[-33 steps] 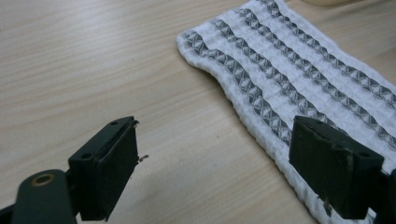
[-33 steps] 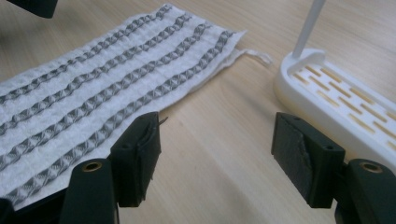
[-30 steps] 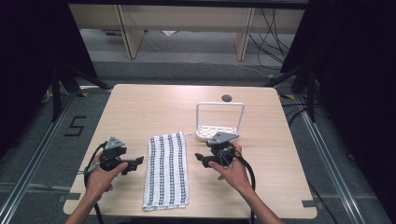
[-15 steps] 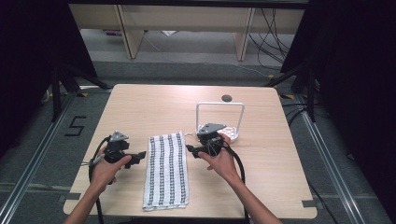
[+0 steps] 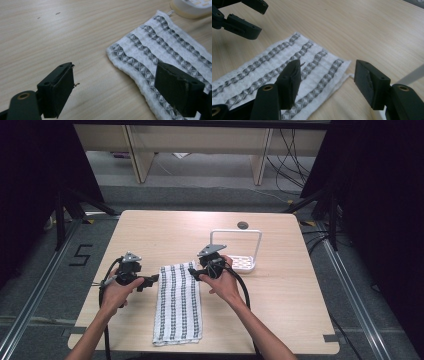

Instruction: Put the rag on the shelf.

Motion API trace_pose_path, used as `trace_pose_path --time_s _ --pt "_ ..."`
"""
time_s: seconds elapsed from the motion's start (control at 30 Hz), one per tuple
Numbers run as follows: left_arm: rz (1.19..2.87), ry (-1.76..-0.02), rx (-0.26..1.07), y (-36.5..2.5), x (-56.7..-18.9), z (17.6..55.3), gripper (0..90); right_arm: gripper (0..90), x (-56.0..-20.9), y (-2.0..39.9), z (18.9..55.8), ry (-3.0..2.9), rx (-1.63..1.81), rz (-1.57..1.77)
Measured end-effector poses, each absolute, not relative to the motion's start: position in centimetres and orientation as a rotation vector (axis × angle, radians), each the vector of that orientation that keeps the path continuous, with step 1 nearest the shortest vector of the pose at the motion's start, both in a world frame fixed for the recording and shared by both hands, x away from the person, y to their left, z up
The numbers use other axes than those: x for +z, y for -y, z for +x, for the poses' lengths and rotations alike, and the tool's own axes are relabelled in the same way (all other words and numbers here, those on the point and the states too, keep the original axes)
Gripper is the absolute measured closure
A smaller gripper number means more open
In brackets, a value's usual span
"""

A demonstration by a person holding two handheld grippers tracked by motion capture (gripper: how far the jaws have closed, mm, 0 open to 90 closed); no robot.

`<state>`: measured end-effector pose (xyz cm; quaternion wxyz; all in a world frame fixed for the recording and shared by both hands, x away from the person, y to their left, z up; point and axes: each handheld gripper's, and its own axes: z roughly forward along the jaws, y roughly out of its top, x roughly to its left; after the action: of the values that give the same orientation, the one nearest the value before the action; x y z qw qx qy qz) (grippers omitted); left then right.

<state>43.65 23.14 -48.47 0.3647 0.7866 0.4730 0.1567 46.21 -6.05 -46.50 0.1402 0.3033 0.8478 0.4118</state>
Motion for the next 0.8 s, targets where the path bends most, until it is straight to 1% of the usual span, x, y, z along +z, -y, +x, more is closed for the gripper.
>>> trace_pose_path --time_s 0.03,0.1,0.13,0.2,0.23,0.33,0.37,0.53,0.8 --pt "2.02 -1.219 0.398 -23.0 -48.6 43.8 16.7 43.1 -46.8 5.6 46.5 -2.445 1.178 0.881" --pt "2.047 -1.211 0.394 -22.7 -48.9 44.3 18.3 43.4 -46.8 5.4 46.6 -2.476 1.149 0.894" --pt "2.047 -1.218 0.399 -22.4 -48.9 44.8 22.2 45.0 -47.3 4.8 47.1 -2.464 1.125 0.886" --pt "2.045 -1.214 0.391 -22.2 -48.9 45.2 23.8 45.3 -47.4 4.6 47.2 -2.47 1.097 0.902" --pt "2.042 -1.205 0.384 -21.7 -48.9 45.7 29.3 46.8 -47.9 4.1 47.5 -2.451 1.064 0.911" --pt "2.061 -1.193 0.377 -21.0 -48.9 46.2 31.1 47.4 -48.2 3.9 47.9 -2.464 1.028 0.917" --pt "2.069 -1.191 0.376 -20.7 -49.0 46.4 33.6 47.9 -48.7 3.5 48.2 -2.469 1.018 0.946" --pt "2.11 -1.188 0.39 -19.5 -49.8 47.0 36.4 48.5 -49.6 2.7 48.4 -2.459 0.978 0.98" --pt "2.11 -1.204 0.391 -19.6 -50.2 47.3 38.4 48.2 -50.7 2.4 48.8 -2.431 0.964 1.05"
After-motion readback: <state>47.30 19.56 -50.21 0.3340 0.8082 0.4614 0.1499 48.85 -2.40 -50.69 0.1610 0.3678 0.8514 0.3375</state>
